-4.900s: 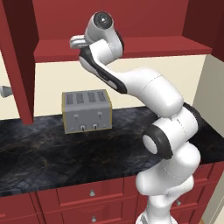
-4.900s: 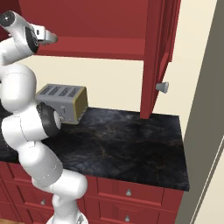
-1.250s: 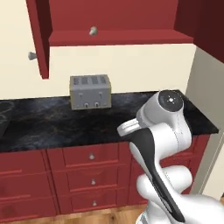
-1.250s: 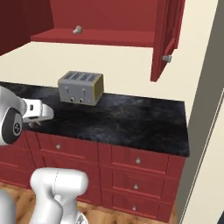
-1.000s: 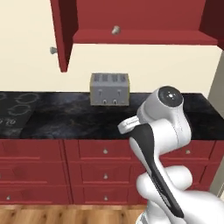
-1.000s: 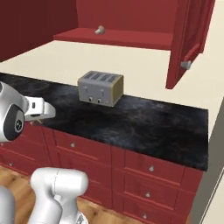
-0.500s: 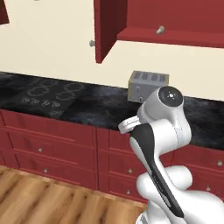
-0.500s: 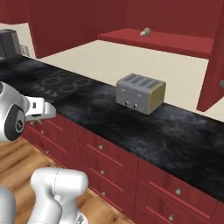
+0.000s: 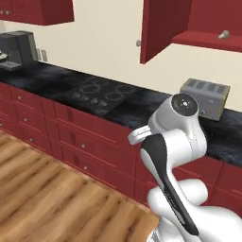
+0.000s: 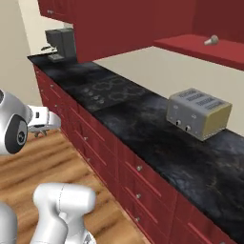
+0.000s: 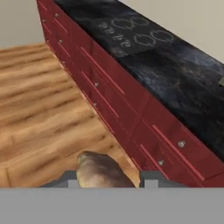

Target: Pick the mushrooms from the cabinet and place them in one bowl. Pick the carrot from the sink and place it in the other bowl.

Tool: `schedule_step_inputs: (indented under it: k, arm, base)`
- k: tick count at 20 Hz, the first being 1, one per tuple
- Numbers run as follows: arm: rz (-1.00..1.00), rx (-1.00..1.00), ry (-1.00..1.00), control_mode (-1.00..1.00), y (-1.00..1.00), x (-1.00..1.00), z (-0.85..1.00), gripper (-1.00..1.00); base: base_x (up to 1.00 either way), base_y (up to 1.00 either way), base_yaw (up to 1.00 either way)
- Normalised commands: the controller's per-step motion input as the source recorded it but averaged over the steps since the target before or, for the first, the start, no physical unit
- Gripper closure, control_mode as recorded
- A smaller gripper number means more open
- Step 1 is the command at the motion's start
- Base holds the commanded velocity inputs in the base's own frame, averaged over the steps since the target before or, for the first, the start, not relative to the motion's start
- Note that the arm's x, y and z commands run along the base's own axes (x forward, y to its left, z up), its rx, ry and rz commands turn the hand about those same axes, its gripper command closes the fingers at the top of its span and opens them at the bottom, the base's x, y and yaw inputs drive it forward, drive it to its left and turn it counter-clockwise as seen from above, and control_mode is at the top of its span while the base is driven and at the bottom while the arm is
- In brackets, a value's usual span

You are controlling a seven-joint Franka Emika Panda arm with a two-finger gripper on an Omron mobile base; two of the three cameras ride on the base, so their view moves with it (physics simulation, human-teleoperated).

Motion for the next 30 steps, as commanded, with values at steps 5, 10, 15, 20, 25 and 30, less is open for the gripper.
schedule_step_inputs:
  k: [5, 10, 15, 20, 25, 30]
  arm:
    - [0.00, 0.00, 0.00, 1.00, 0.00, 0.00, 0.00, 1.00]
    - [0.00, 0.00, 0.00, 1.00, 0.00, 0.00, 0.00, 1.00]
    - [0.00, 0.00, 0.00, 1.00, 0.00, 0.00, 0.00, 1.00]
    - [0.00, 0.00, 0.00, 1.00, 0.00, 0.00, 0.00, 1.00]
    - [0.00, 0.00, 0.00, 1.00, 0.00, 0.00, 0.00, 1.00]
    - [0.00, 0.00, 0.00, 1.00, 0.00, 0.00, 0.00, 1.00]
  base:
    - [-0.05, 0.00, 0.48]
    - [-0.06, 0.00, 0.48]
    - [-0.06, 0.00, 0.49]
    - [-0.07, 0.00, 0.48]
    - [-0.07, 0.00, 0.48]
    - [-0.05, 0.00, 0.49]
